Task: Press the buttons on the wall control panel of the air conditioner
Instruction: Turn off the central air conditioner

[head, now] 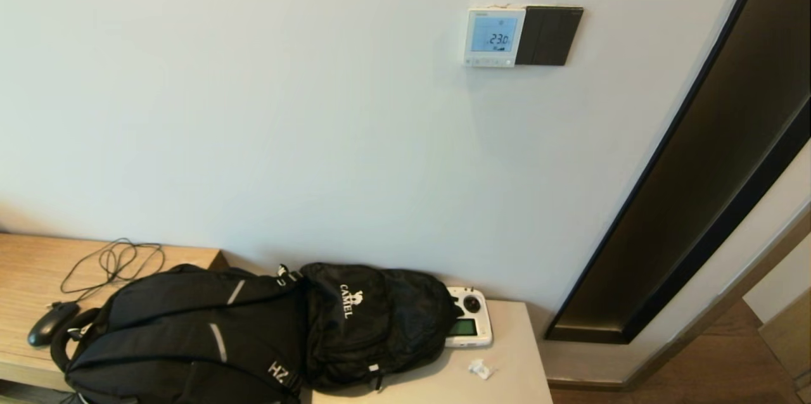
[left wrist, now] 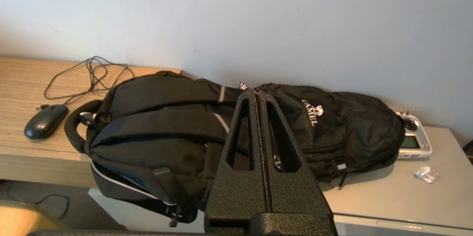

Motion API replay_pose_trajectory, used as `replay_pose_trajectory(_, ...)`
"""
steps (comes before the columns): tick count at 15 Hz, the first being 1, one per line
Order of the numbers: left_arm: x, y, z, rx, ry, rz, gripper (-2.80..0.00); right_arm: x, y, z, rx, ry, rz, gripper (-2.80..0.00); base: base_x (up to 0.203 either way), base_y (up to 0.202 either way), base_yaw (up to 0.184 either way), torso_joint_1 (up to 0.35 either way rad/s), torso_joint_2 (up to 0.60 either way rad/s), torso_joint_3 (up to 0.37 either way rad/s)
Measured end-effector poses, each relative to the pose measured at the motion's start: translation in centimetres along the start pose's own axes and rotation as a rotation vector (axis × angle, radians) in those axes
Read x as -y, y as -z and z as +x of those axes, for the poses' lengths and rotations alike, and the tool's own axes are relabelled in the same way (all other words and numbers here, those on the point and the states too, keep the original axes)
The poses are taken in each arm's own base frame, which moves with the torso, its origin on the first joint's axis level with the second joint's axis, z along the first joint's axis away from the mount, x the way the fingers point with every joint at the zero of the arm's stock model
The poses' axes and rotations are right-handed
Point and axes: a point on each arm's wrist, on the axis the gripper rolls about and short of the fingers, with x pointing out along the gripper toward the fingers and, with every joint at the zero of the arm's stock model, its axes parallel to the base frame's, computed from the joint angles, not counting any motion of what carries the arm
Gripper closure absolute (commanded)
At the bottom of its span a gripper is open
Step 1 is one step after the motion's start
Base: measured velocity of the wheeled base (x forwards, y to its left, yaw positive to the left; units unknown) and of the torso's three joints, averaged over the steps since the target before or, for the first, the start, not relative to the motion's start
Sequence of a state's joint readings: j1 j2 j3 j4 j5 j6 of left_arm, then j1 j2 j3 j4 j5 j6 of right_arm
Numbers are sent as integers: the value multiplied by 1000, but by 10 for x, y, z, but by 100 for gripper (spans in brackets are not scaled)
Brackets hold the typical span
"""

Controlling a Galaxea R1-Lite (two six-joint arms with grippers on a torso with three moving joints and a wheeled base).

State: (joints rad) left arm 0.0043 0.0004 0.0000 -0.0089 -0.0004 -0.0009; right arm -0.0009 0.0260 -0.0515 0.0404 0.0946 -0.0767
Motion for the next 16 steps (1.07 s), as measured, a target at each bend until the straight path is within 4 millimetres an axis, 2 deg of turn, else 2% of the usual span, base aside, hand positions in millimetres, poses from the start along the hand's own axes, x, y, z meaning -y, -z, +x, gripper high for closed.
replay_pose_trajectory(5, 0, 0, 0, 0, 0, 0, 0, 0, 1, -2, 27, 27, -5, 0, 0, 0, 0, 0, 0, 0)
replay_pose_trajectory(8, 0, 0, 0, 0, 1, 0, 0, 1, 7, 0, 2, 51, -72, 0, 0, 0, 0, 0, 0, 0)
replay_pose_trajectory(16, 0, 0, 0, 0, 0, 0, 0, 1, 9, 1, 7, 60, -49, 0, 0, 0, 0, 0, 0, 0)
